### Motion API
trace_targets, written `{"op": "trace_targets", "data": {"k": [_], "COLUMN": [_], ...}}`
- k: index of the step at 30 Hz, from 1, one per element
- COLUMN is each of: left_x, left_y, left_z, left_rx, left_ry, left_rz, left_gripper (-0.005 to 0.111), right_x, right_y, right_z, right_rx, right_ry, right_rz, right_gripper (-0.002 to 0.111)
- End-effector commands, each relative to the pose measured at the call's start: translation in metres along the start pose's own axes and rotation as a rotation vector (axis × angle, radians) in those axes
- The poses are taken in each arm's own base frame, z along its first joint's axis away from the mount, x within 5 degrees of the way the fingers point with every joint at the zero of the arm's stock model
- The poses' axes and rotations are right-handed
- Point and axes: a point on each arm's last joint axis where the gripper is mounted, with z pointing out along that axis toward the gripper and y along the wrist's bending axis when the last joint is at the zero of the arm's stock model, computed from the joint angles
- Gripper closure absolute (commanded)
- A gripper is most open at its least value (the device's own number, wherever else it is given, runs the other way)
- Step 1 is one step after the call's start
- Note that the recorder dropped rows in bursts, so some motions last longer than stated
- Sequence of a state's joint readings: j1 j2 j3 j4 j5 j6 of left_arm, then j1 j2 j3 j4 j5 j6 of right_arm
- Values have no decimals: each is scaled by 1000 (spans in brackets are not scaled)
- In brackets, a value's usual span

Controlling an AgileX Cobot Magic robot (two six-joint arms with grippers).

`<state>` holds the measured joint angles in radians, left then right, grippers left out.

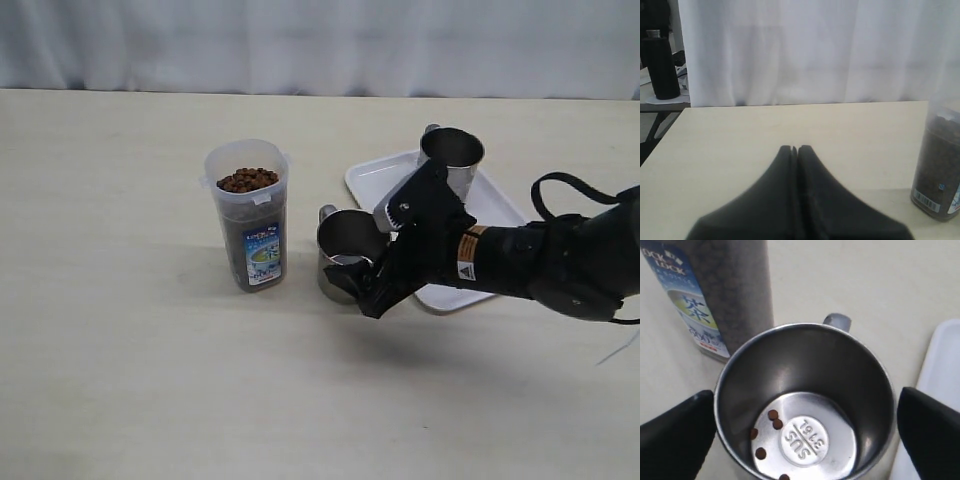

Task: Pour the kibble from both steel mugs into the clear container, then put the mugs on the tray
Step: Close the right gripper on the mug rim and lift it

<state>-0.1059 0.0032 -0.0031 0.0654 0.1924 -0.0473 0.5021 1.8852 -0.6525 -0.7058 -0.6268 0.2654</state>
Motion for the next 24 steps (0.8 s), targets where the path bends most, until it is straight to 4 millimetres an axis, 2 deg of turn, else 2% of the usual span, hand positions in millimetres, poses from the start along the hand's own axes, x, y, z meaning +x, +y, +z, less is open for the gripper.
{"op": "trace_targets", "data": {"k": [1, 13, 24], "left_x": [0, 0, 0], "left_y": [0, 0, 0], "left_z": [0, 0, 0], "left_rx": [6, 5, 5], "left_ry": [-13, -5, -5], "left_rz": [0, 1, 1], "left_gripper": [107, 107, 107], "right_x": [-4, -11, -8], "right_y": [3, -1, -3], "right_z": [3, 6, 15], "right_rx": [-69, -59, -75], "right_ry": [27, 13, 25], "right_rz": [4, -8, 21], "right_gripper": [-2, -2, -2]}}
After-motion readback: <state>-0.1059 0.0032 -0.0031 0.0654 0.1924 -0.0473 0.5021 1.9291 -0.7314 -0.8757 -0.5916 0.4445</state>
